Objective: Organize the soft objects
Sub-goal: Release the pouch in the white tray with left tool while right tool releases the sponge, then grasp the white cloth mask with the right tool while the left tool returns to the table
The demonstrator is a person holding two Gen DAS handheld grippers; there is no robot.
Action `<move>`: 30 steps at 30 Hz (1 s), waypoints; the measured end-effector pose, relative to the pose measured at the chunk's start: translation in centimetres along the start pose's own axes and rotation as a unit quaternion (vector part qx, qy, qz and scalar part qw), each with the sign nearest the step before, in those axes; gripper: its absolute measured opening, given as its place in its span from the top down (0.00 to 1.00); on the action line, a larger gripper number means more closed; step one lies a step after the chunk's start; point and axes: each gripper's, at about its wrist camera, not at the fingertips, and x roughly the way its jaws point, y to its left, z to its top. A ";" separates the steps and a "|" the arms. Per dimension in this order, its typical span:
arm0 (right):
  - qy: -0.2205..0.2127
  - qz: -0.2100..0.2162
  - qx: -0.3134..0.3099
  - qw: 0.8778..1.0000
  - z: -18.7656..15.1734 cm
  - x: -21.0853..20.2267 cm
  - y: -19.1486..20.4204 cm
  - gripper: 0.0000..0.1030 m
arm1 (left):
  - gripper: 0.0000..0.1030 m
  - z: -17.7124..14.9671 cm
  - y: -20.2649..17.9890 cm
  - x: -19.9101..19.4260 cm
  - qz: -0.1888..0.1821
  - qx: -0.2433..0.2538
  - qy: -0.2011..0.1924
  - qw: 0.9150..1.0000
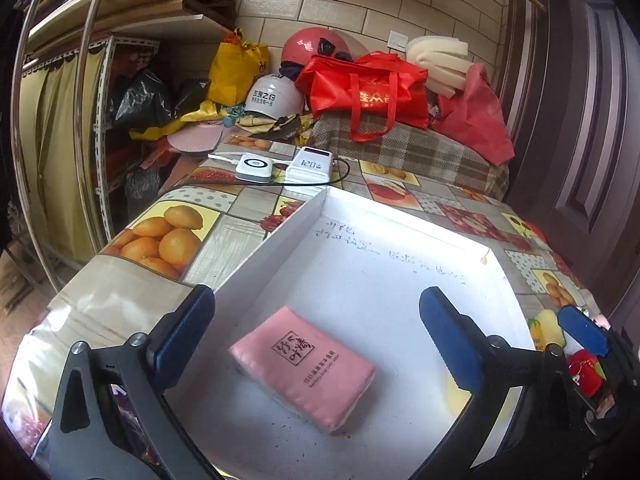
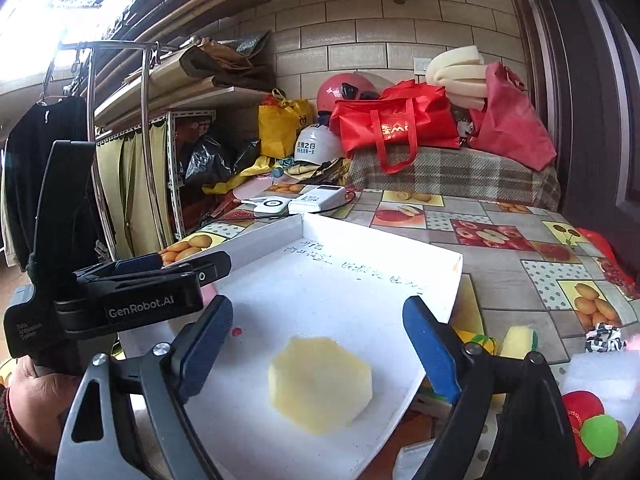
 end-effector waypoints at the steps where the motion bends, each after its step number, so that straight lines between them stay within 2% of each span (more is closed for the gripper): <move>1: -0.002 0.000 0.002 1.000 0.0 -0.1 -0.1 0.04 | 0.00 0.0 0.3 -0.1 0.002 -0.006 -0.002 1.000; 2: -0.004 0.000 0.002 1.000 0.0 -0.2 -0.1 0.00 | 0.00 0.0 0.5 -0.2 0.003 -0.011 -0.003 1.000; 10: -0.017 0.003 -0.006 1.000 0.1 -0.6 0.3 0.00 | 0.00 0.2 0.5 -0.4 -0.001 -0.003 -0.009 1.000; 24: -0.016 0.004 -0.004 1.000 0.0 -0.7 0.3 0.00 | 0.00 0.2 0.2 -0.4 -0.001 -0.002 -0.011 1.000; 30: -0.013 0.009 -0.001 1.000 -0.1 -1.0 0.1 0.00 | 0.00 0.0 -0.5 -1.3 -0.001 0.015 -0.034 0.999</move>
